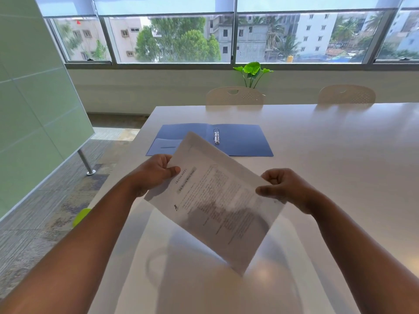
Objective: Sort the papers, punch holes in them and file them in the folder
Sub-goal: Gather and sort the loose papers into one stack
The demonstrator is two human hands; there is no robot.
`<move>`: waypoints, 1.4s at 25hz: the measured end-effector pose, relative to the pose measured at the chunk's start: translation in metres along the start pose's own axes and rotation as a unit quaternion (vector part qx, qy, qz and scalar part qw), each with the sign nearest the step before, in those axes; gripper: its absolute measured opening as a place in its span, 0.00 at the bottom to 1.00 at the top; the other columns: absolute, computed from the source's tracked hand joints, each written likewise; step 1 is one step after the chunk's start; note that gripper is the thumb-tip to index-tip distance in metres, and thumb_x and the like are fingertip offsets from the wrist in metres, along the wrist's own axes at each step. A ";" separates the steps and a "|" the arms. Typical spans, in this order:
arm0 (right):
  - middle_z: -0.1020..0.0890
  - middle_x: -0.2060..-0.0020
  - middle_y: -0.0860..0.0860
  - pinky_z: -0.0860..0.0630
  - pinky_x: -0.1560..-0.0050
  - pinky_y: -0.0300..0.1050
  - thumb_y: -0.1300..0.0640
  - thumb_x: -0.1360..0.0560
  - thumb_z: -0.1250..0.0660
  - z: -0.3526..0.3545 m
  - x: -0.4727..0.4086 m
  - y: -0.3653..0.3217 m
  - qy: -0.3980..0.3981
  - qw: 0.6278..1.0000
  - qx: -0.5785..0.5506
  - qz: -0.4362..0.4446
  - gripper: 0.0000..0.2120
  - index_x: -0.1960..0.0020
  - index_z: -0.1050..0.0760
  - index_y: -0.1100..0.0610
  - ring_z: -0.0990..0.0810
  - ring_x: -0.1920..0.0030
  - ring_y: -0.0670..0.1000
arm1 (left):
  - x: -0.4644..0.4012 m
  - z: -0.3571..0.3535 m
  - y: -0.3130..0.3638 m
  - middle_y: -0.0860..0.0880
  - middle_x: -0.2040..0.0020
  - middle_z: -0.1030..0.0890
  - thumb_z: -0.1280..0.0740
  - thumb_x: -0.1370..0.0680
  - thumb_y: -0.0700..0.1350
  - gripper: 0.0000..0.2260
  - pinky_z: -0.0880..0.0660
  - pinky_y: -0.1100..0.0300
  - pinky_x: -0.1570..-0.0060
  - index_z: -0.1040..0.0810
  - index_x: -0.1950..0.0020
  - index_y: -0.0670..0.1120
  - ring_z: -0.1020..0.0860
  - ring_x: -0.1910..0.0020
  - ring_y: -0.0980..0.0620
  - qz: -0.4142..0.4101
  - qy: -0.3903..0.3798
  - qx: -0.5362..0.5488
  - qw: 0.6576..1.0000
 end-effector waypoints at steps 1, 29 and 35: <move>0.19 0.66 0.51 0.29 0.67 0.41 0.57 0.35 0.21 0.007 0.000 0.006 0.026 0.999 -0.046 0.000 0.11 0.56 0.18 0.57 0.25 0.65 0.52 | 0.002 0.007 -0.003 0.48 0.53 0.12 0.36 0.16 0.42 0.07 0.18 0.47 0.52 0.17 0.46 0.44 0.14 0.54 0.46 -0.004 0.021 0.012 1.000; 0.12 0.54 0.53 0.17 0.51 0.55 0.70 0.22 0.32 -0.043 0.008 0.032 0.181 0.966 -0.183 0.029 0.11 0.48 0.16 0.56 0.14 0.52 0.60 | 0.032 -0.051 -0.055 0.51 0.56 0.12 0.26 0.23 0.39 0.07 0.19 0.59 0.62 0.16 0.47 0.47 0.14 0.58 0.51 -0.057 0.234 0.215 0.946; 0.12 0.54 0.53 0.17 0.49 0.58 0.70 0.21 0.34 -0.040 0.008 0.029 0.189 0.963 -0.190 0.032 0.14 0.49 0.16 0.54 0.15 0.53 0.59 | 0.035 -0.049 -0.056 0.54 0.58 0.13 0.30 0.29 0.42 0.09 0.20 0.60 0.64 0.17 0.50 0.50 0.16 0.59 0.53 -0.052 0.252 0.235 0.937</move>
Point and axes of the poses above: each hand's wrist, its own x-axis away from the middle knuckle, its own z-axis out of the back of the hand, y = z × x, the point moved 6 cm from there along -x, towards the middle knuckle
